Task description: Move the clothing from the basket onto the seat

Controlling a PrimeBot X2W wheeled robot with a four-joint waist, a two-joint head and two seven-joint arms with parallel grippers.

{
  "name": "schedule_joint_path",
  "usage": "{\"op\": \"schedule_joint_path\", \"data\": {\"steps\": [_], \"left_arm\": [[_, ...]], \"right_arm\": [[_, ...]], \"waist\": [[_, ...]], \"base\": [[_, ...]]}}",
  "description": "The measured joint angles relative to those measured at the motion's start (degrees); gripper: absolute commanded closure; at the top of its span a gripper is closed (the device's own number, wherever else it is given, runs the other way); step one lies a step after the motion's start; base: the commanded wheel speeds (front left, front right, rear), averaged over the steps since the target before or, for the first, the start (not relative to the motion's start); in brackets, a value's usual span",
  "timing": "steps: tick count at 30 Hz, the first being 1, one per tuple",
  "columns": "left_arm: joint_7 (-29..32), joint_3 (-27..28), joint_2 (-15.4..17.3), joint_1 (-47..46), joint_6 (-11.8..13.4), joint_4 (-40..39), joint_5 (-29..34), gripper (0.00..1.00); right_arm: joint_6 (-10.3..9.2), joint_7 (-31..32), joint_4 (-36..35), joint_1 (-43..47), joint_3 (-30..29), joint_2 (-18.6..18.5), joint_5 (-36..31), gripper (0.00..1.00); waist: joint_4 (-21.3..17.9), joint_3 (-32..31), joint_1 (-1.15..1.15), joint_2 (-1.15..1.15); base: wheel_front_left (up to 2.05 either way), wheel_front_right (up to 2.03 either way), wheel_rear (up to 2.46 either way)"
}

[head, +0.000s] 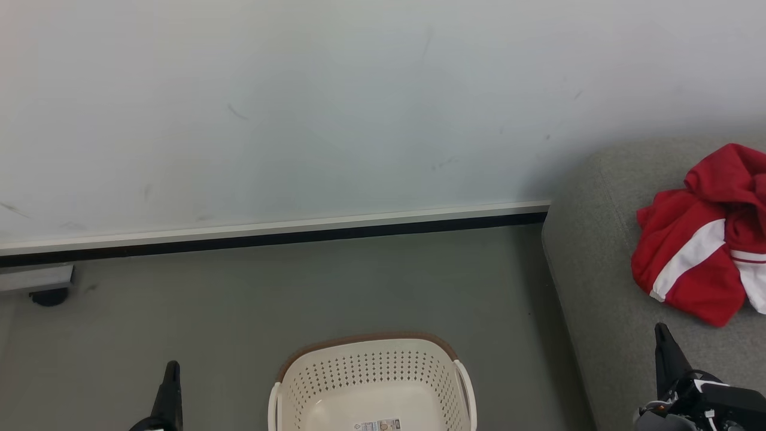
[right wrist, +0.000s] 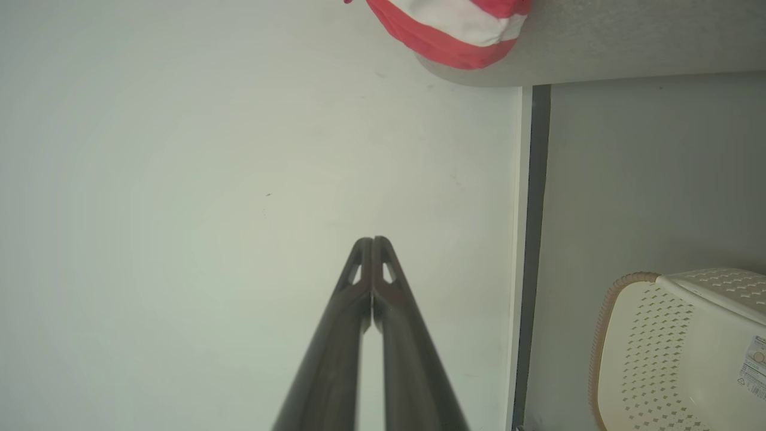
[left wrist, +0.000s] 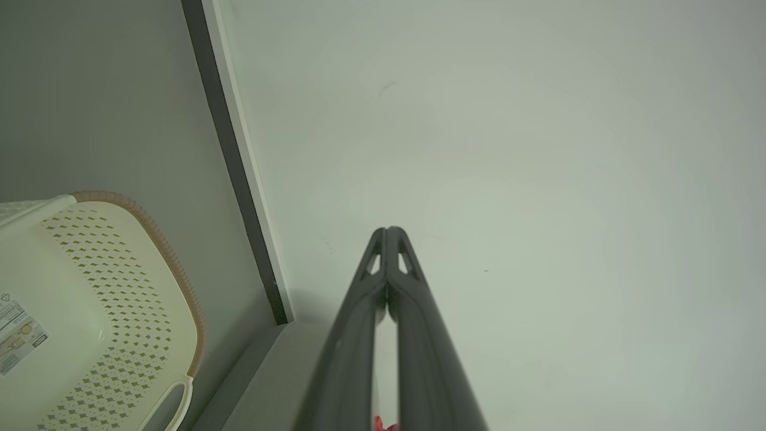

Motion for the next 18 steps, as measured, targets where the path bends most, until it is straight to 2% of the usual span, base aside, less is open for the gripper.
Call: {"op": "schedule_joint_path", "data": {"steps": [18], "left_arm": [[0.3,0.0,0.0,-0.2,-0.1,0.4,-1.4,1.00]], "right_arm": [[0.00,0.7,0.1,-0.6,-0.9,0.3,1.0,1.00]], "waist": [[0.1,0.2,0.00,0.00]], "base": [[0.00,0.00,0.00]]}}
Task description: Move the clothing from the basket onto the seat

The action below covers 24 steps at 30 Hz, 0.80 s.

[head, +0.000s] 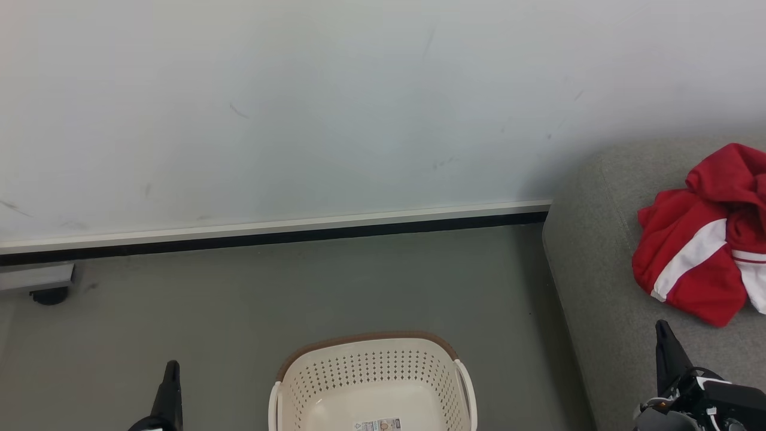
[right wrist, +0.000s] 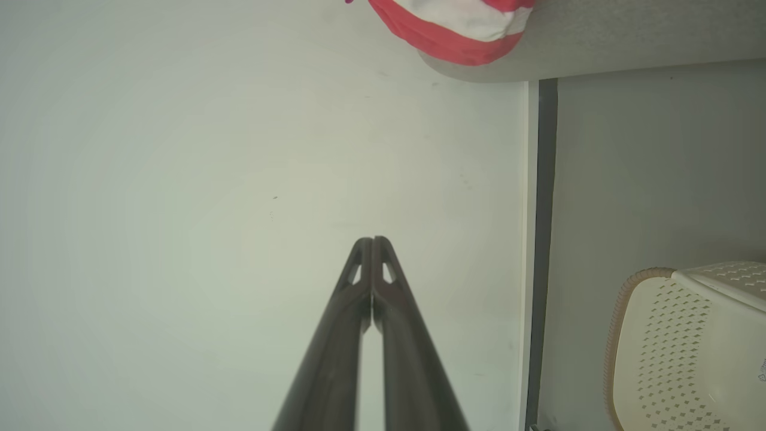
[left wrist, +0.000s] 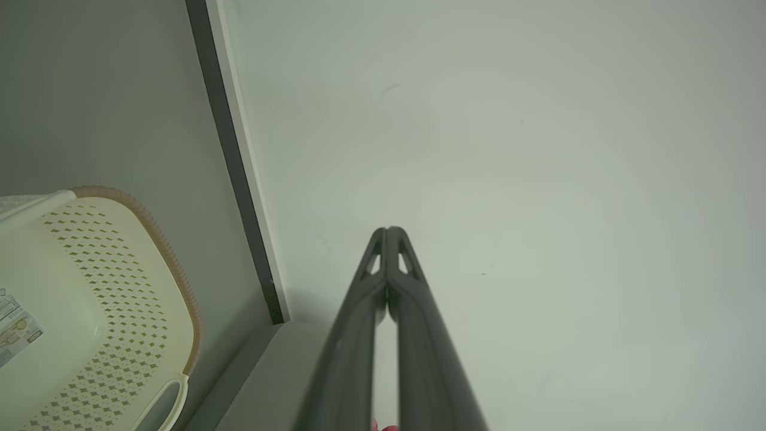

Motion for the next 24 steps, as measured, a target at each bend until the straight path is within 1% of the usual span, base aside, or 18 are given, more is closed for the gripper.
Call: {"op": "schedule_joint_path", "data": {"steps": [24], "left_arm": [[0.0,0.0,0.0,0.0,0.0,0.0,0.0,1.00]], "right_arm": [[0.00,0.4,0.0,0.0,-0.4,0.3,-0.4,1.00]], "waist": [[0.0,0.0,0.00,0.00]], "base": [[0.00,0.00,0.00]]}}
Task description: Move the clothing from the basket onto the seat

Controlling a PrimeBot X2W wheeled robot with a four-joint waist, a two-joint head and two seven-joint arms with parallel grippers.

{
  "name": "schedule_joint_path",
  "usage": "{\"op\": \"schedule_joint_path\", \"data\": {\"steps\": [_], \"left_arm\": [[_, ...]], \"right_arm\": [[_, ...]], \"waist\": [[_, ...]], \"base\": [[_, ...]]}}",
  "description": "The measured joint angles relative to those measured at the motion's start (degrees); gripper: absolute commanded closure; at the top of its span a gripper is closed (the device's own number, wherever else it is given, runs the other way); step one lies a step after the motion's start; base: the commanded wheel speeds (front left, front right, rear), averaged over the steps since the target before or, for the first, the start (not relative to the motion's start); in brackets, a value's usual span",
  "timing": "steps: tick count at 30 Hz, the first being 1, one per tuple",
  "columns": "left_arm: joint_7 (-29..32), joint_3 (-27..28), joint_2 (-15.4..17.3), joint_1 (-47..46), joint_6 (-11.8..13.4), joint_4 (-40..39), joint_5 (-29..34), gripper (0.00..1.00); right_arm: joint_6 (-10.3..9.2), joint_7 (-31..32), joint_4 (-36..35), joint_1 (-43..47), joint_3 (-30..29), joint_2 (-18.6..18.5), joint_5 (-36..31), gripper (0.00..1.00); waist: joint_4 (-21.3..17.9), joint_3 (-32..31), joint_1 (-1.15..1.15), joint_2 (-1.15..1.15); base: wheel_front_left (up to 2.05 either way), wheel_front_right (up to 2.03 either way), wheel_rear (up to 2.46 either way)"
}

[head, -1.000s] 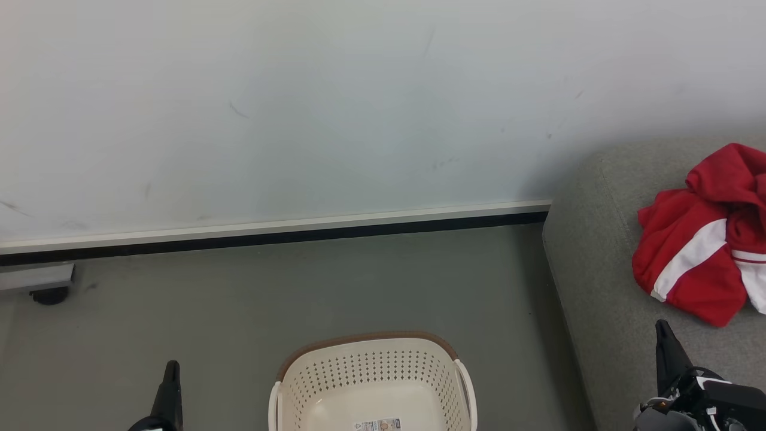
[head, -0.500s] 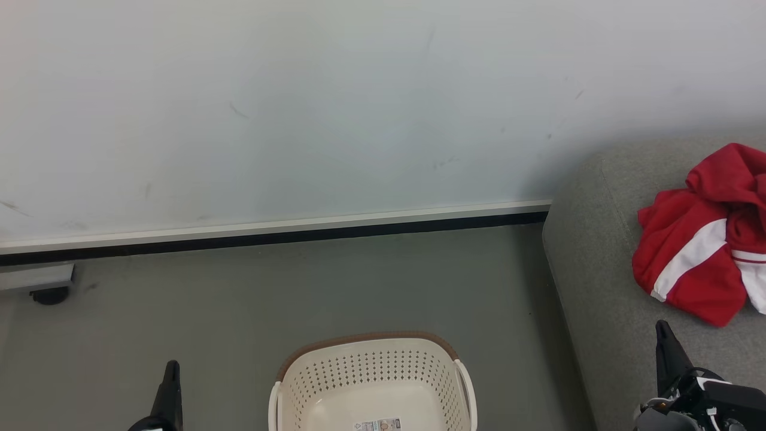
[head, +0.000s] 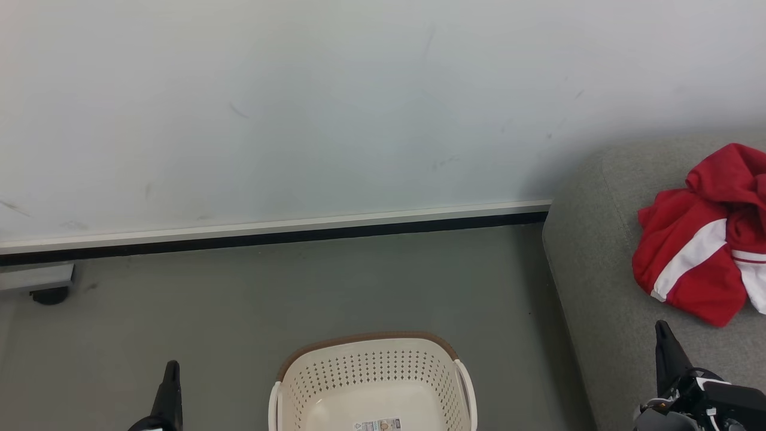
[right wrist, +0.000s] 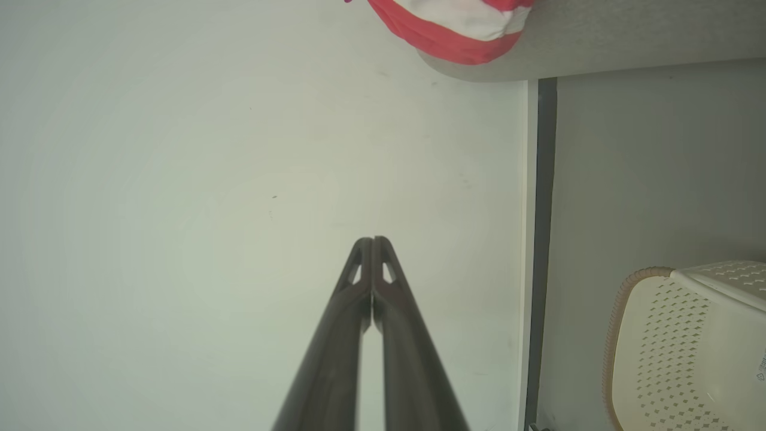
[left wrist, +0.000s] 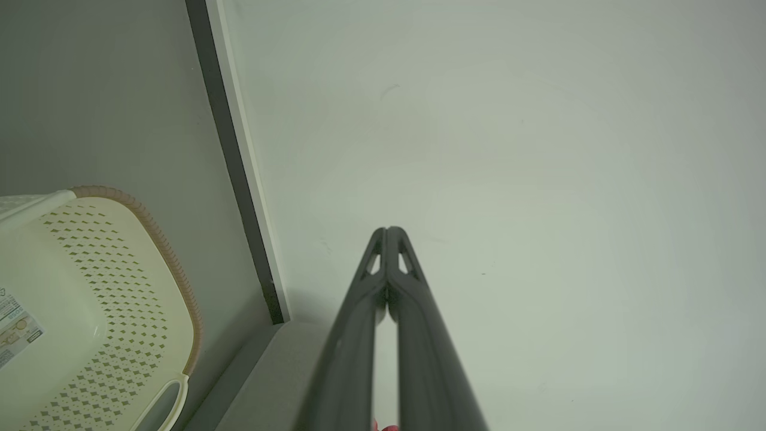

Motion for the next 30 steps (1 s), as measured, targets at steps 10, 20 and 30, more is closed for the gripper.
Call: {"op": "schedule_joint_path", "data": {"steps": [10,20,30], "left_arm": [[0.0,0.0,0.0,0.0,0.0,0.0,0.0,1.00],[0.0,0.0,0.0,0.0,0.0,0.0,0.0,1.00],[0.0,0.0,0.0,0.0,0.0,0.0,0.0,1.00]], "right_arm": [[0.00,0.1,0.0,0.0,-0.2,0.1,-0.1,1.00],[0.00,0.2,0.0,0.0,-0.3,0.2,-0.1,1.00],[0.00,0.3,0.0,0.0,-0.4,0.3,-0.3,1.00]], "waist": [[0.0,0.0,0.00,0.00],[0.0,0.0,0.00,0.00],[0.0,0.0,0.00,0.00]], "base": [[0.00,0.00,0.00],[0.00,0.00,0.00],[0.00,0.00,0.00]]}}
